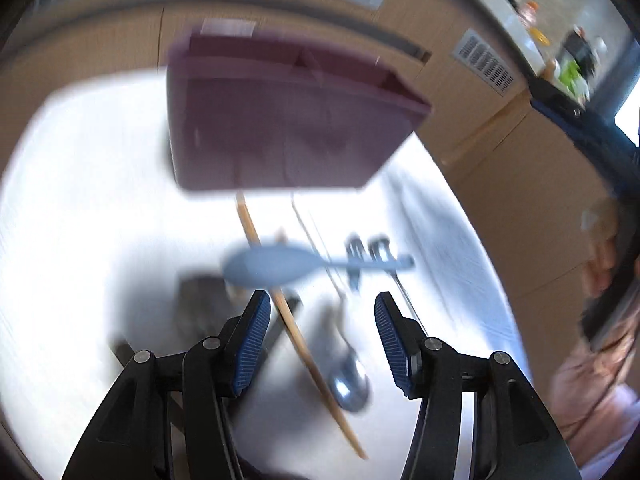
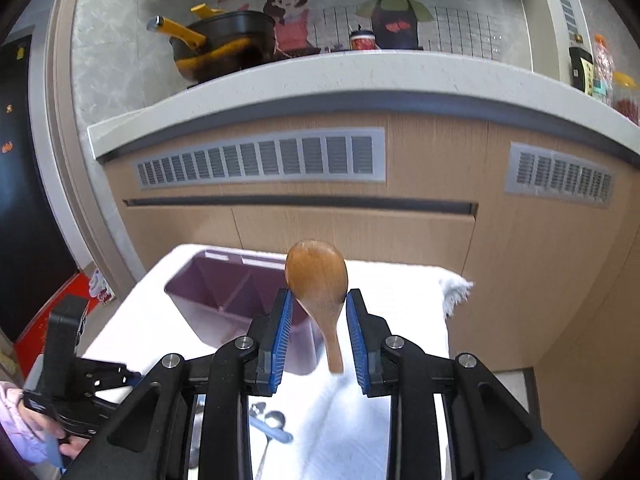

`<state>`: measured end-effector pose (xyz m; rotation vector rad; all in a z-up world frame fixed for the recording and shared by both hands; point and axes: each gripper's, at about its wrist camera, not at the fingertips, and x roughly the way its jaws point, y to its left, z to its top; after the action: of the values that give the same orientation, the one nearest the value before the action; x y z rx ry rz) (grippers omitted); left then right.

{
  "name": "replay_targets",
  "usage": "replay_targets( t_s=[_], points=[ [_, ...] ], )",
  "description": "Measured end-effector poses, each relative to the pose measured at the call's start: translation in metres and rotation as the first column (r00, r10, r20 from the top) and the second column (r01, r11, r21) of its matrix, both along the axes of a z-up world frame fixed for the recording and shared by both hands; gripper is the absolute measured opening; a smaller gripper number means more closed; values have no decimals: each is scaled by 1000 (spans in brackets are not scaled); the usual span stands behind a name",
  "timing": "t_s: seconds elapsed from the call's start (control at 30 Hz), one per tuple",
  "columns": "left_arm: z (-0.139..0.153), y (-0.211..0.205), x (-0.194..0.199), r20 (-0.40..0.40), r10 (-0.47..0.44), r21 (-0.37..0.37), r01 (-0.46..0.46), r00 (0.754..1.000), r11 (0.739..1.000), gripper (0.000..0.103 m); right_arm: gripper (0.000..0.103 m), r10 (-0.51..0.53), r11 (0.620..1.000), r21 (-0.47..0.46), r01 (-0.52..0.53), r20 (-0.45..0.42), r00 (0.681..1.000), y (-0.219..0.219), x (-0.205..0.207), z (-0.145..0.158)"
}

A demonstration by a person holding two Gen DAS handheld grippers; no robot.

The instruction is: Organize utensils

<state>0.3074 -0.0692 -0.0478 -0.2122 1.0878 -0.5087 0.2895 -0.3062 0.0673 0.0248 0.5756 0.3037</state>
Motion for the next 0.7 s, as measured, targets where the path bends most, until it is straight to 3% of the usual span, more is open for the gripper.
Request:
replay_targets(
  t_s=[0.1, 0.23, 0.33, 0.57, 0.67, 0.7],
  points=[
    [-10, 2, 6, -78, 64, -36, -66, 995, 997, 55, 25, -1, 1000, -10, 1, -10, 1000, 0, -5, -10],
    [-17, 6, 26, -138, 219, -25, -225, 966, 974, 55, 25, -25, 1000, 1, 25, -17, 1000, -5, -10, -18],
    [-21, -2, 43, -189, 261, -31, -272, 947, 962, 55, 25, -42, 999, 0, 42, -13, 999, -8, -17, -23],
    [-18, -36, 60, -69, 280, 113, -272, 957, 956, 55, 27, -59, 998, -24, 58, -43, 997, -16, -15, -43],
    [-20, -42, 53, -3, 247, 152, -244, 969, 958, 51, 39, -79, 995, -72, 73, -93, 993, -18, 1, -62],
    [-20, -46, 52, 19, 232, 166, -232, 972, 958, 50, 49, -81, 993, -94, 71, -116, 990, -18, 8, -70]
  ],
)
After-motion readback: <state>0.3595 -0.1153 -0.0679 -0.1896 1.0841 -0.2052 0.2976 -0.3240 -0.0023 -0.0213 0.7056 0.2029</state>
